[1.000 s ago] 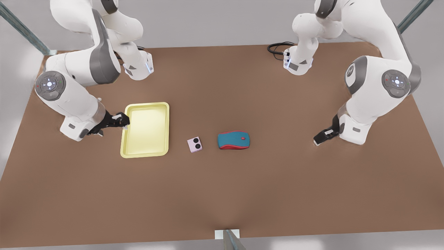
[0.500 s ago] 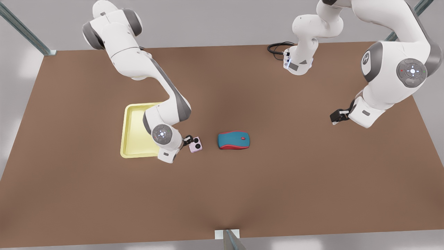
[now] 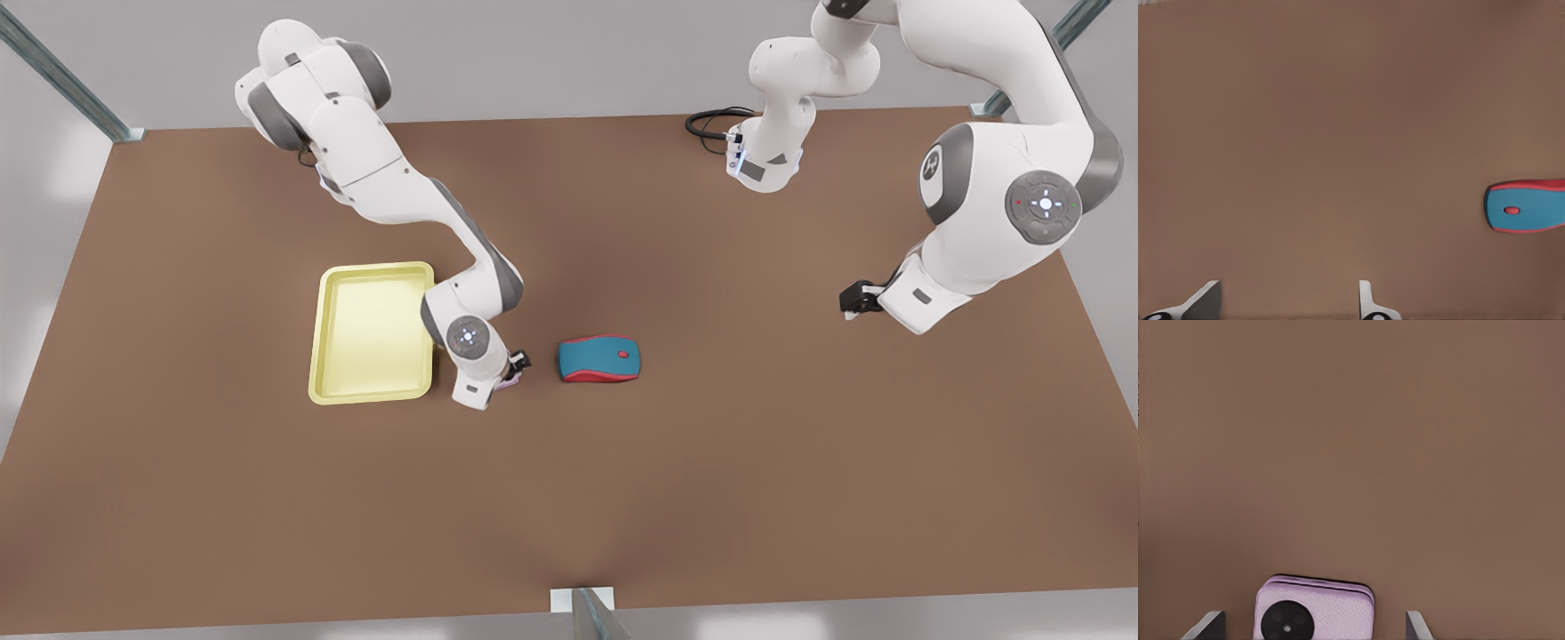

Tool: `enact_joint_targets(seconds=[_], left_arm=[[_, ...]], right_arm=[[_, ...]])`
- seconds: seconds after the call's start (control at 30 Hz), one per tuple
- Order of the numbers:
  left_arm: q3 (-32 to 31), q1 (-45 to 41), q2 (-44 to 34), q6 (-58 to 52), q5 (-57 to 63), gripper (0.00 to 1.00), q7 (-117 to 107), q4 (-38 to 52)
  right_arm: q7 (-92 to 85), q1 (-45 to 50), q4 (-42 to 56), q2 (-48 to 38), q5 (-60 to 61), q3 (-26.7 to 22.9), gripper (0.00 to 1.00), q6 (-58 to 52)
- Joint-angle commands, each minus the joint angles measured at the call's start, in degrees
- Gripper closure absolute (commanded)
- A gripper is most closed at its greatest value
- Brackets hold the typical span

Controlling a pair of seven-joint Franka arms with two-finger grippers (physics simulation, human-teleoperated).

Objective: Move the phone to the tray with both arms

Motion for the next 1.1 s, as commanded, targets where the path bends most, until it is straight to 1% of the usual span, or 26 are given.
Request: enact_joint_targets(seconds=[0.0,0.2,0.4,0.63,1.07], left_arm=[[0.0,0.0,0.0,-0.1,0.0,0.0,6.8,0.0],[0.0,0.0,0.0,-0.2,0.0,0.0,6.8,-0.1],[-0.1,-0.1,0.0,-0.3,-0.1,0.0,6.3,-0.1],[-0.1,-0.2,0.2,-0.3,0.0,0.0,6.3,-0.1],[-0.1,-0.2,0.4,-0.1,0.0,0.0,6.3,-0.1]], right_arm=[[2.7,0.2,-0.1,0.2,0.1,0.0,0.0,3.9],[1.1,0.5,-0.7,0.2,-0.5,0.0,0.0,3.8],[1.2,0.5,-5.3,-1.9,-0.5,-0.1,0.0,4.9],[2.0,0.5,-6.9,-1.7,0.2,-0.1,0.0,5.6],[3.2,0.9,-6.9,-1.7,0.2,0.0,0.0,5.5]])
